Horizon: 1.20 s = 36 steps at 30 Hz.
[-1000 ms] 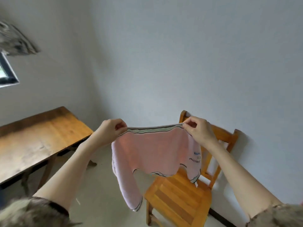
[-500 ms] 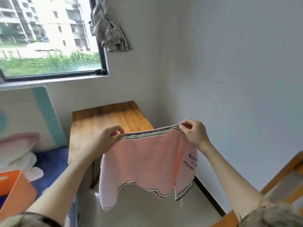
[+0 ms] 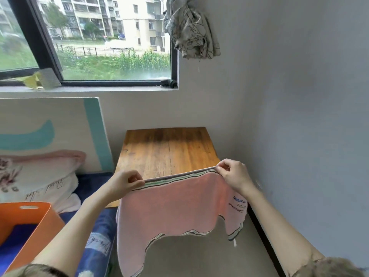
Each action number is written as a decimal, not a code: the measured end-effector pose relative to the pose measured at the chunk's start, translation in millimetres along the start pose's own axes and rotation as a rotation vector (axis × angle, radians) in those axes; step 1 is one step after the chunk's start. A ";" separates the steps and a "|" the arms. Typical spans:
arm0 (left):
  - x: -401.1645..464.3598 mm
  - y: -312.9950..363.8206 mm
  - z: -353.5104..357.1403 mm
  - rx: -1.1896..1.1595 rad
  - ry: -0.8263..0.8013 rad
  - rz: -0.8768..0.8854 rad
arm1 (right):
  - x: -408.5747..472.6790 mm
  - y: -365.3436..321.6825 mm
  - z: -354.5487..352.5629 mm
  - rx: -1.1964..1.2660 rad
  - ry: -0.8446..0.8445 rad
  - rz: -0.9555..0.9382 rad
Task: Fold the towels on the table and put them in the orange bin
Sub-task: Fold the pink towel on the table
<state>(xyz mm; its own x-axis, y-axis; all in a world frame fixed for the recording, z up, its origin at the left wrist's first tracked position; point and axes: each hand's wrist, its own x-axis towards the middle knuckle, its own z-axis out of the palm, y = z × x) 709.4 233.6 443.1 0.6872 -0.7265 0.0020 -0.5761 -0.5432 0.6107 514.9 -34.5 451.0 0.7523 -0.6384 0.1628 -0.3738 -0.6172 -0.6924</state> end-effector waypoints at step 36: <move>502.0 -215.1 67.5 0.011 -0.011 -0.272 | 485.5 102.1 247.2 -0.454 -0.193 0.183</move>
<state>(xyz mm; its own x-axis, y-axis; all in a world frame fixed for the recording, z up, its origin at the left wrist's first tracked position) 1148.4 -42.7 259.3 0.8127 -0.5574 -0.1698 -0.3755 -0.7239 0.5788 976.1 -293.8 285.6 0.7228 -0.6846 -0.0941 -0.6737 -0.6679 -0.3162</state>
